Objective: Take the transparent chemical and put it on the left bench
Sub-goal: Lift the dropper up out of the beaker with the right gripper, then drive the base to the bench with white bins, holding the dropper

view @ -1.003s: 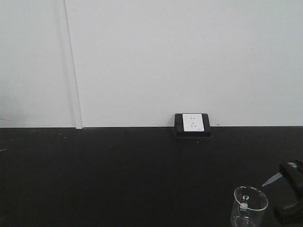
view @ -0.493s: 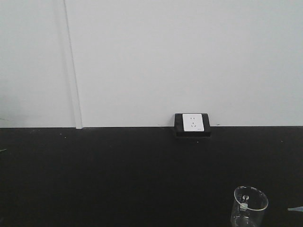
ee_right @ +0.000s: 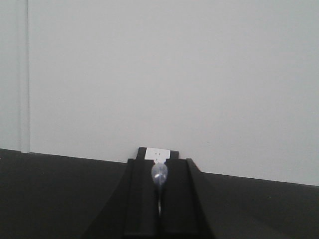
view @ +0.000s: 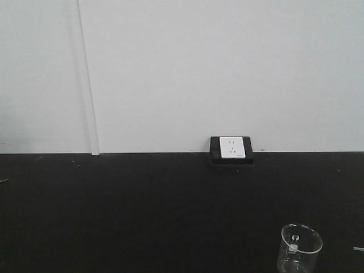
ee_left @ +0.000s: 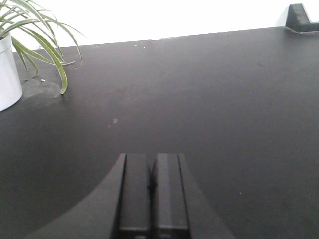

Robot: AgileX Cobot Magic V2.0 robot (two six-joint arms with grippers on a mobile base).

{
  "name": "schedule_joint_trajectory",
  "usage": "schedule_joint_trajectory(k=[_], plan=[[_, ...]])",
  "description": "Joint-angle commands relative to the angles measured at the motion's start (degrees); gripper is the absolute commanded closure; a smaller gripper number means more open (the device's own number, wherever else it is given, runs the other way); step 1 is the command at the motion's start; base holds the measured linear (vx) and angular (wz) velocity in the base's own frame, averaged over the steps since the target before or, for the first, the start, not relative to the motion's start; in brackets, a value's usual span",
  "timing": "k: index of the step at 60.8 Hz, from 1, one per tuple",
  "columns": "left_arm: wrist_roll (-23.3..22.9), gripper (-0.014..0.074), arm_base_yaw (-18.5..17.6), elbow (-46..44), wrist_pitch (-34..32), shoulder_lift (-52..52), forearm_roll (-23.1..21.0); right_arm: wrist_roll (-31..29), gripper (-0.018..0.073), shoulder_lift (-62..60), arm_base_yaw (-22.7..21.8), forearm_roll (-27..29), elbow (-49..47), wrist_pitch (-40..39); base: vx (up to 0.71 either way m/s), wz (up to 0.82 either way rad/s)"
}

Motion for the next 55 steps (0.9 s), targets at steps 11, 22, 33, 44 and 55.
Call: schedule_joint_trajectory(k=[11,22,33,44,55], plan=[[-0.45,0.0600,-0.10,0.93,-4.49,-1.10,-0.04,0.09,0.0562,0.40,-0.18,0.05,-1.69,-3.50,0.00,0.00],[-0.45,0.0600,-0.10,0.93,-4.49,-1.10,-0.04,0.09,0.0562,0.40,-0.18,0.05,-1.69,-3.50,-0.01,0.01],[-0.45,0.0600,-0.10,0.93,-4.49,-1.10,-0.04,0.09,0.0562,0.40,-0.18,0.05,-1.69,-3.50,-0.05,-0.02],[-0.45,0.0600,-0.10,0.93,-4.49,-1.10,-0.04,0.09,0.0562,0.40,-0.18,0.05,-1.69,-3.50,-0.14,-0.04],[-0.45,0.0600,-0.10,0.93,-4.49,-1.10,-0.04,0.09,0.0562,0.40,-0.18,0.05,-1.69,-3.50,-0.23,-0.03]])
